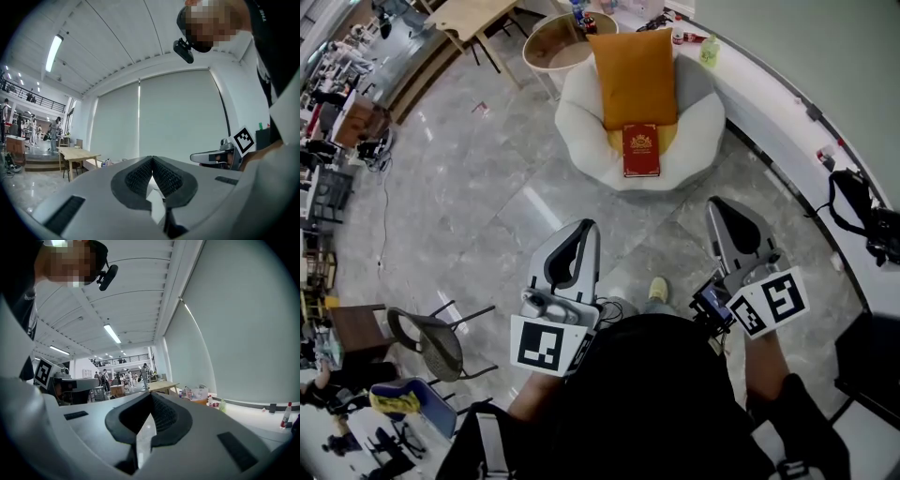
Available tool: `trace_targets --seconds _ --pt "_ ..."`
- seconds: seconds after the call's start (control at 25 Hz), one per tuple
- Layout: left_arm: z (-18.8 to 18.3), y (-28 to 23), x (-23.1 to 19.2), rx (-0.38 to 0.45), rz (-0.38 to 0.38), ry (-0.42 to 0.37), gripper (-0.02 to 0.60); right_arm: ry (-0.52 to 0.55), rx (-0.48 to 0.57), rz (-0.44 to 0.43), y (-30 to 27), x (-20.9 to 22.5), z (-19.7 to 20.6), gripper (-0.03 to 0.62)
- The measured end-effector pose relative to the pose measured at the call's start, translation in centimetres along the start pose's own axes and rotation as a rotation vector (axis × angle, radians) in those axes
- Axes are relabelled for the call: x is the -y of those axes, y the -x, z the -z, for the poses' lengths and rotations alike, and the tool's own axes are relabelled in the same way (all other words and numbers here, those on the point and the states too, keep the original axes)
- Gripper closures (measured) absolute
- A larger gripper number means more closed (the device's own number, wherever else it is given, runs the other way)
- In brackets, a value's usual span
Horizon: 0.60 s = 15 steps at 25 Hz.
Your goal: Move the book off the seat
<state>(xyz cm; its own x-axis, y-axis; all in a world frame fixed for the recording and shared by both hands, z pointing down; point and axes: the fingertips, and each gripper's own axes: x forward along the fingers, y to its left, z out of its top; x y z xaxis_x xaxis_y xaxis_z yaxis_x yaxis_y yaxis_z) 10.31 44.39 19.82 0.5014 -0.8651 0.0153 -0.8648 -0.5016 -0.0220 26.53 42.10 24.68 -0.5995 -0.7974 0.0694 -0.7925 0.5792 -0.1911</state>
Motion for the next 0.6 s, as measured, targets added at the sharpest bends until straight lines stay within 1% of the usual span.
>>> trace_targets --seconds 0.2,0.36,0.6 --pt "0.5 -1.1 0.2 -0.027 -0.011 -0.017 0.569 -0.009 0.003 -0.001 -0.1 1.2 -0.1 0.582" --pt "-0.5 -2.1 0.6 -0.002 -0.002 -0.025 0.569 -0.016 0.018 0.002 -0.3 2.1 -0.6 0.582" --pt "-1.1 -2.5 0.8 0.010 0.006 -0.050 0.569 -0.037 0.040 0.000 -0.7 2.5 -0.9 0.582"
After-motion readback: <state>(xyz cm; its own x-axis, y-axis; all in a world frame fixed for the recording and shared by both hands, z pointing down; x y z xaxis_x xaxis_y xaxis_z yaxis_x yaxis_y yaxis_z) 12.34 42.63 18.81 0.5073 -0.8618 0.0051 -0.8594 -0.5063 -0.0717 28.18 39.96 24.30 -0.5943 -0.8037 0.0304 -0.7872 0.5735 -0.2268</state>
